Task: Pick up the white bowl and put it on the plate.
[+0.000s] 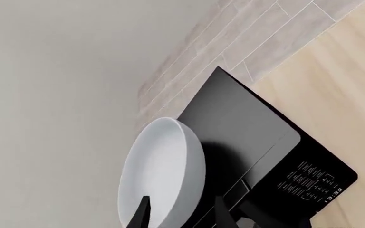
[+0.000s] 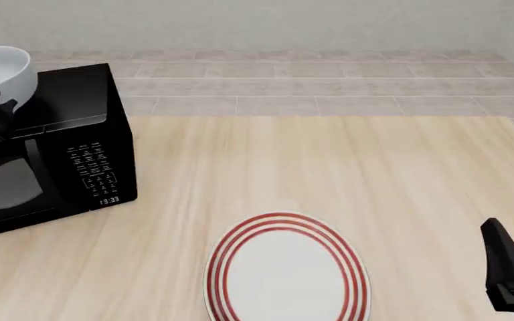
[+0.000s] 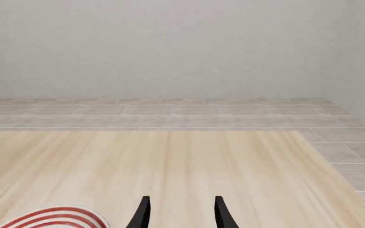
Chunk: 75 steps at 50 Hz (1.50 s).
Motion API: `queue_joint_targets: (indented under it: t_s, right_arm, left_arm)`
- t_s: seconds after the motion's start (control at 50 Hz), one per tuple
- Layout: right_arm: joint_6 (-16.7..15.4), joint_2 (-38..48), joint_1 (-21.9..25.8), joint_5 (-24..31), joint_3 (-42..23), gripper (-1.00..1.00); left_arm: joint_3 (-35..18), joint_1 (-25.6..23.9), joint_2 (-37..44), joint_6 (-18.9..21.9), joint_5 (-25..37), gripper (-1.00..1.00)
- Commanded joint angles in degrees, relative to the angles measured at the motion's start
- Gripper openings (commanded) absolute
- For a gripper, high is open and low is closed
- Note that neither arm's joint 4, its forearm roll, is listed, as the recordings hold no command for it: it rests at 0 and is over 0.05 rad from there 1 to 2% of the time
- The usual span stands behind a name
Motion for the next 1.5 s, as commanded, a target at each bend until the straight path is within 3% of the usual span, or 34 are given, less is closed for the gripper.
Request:
queue_joint_targets:
  t_s: [0.02,0.44,1.38,1.4,1.5]
  right_arm:
    - [0.0,0.1,0.1,0.0,0.0,1.0]
    - [0.0,0.1,0.1,0.0,0.0,1.0]
    - [0.0,0.1,0.1,0.0,0.0,1.0]
    - [0.0,0.1,0.1,0.0,0.0,1.0]
    - [0.0,0.1,0.1,0.0,0.0,1.0]
  left_arm:
    - [1.3,1.7,2.7,0.7,-3.1,1.0]
    - [0.6,4.9,10.4,2.6,-9.0,1.0]
    - [1.7,5.9,14.3,3.0,-12.0,1.0]
    - [1.9,5.8,14.0,3.1,-12.2,-1.0]
    - [2.1,5.5,13.1,3.0,-11.4,-1.0]
